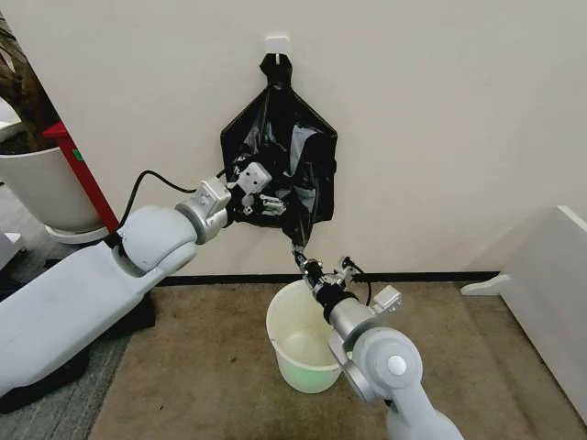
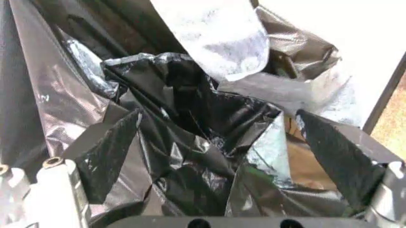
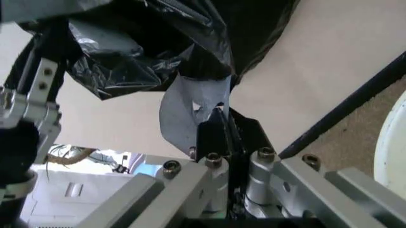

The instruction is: Place the garbage bag over the trash bin.

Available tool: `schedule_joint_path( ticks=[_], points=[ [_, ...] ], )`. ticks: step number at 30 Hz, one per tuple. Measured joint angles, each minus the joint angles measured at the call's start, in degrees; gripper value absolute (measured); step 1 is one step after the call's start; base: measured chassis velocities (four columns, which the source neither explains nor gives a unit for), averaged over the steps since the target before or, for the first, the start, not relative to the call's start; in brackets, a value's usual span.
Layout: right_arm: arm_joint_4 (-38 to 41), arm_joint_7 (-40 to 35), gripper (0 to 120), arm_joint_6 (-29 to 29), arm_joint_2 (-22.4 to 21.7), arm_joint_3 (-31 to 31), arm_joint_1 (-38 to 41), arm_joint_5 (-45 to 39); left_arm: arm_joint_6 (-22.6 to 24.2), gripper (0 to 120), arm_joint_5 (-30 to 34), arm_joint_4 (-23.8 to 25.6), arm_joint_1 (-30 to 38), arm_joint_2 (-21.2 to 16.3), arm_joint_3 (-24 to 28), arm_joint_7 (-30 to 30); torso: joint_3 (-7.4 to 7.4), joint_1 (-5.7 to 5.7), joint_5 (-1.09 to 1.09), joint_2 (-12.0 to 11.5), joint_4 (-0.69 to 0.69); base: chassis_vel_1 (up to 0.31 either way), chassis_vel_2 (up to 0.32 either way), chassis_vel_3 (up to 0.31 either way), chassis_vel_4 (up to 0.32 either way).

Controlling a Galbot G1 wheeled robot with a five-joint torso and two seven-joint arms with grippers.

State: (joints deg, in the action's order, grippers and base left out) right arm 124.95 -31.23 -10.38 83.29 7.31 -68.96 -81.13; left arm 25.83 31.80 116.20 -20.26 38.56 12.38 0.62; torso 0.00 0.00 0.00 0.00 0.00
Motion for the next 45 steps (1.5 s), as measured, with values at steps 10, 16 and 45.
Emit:
schedule_joint_path(
  ticks=[10,16,45],
  points=[
    [0.24,-0.03,0,-0.06,-0.44,1.03,-0.26,-0.21,2.26,100,3.14,2.24,-0.4,-0.1,0.5,-1.02,0.0,0.0,0.01,0.0,-0.01,0.0,0.0,0.0,0.0],
    [0.72,-0.04,0,-0.06,-0.46,1.14,-0.2,-0.32,3.09,99,5.21,-0.87,-0.87,0.73,1.41,-1.19,0.0,0.0,0.0,0.0,0.0,0.0,0.0,0.0,0.0],
    [-0.16,0.27,0,-0.22,-1.04,2.38,0.23,-0.44,3.04,100,6.53,6.31,-9.69,-5.01,-9.46,-1.67,0.0,0.0,0.01,0.01,0.0,0.0,0.0,0.0,0.0]
  ],
)
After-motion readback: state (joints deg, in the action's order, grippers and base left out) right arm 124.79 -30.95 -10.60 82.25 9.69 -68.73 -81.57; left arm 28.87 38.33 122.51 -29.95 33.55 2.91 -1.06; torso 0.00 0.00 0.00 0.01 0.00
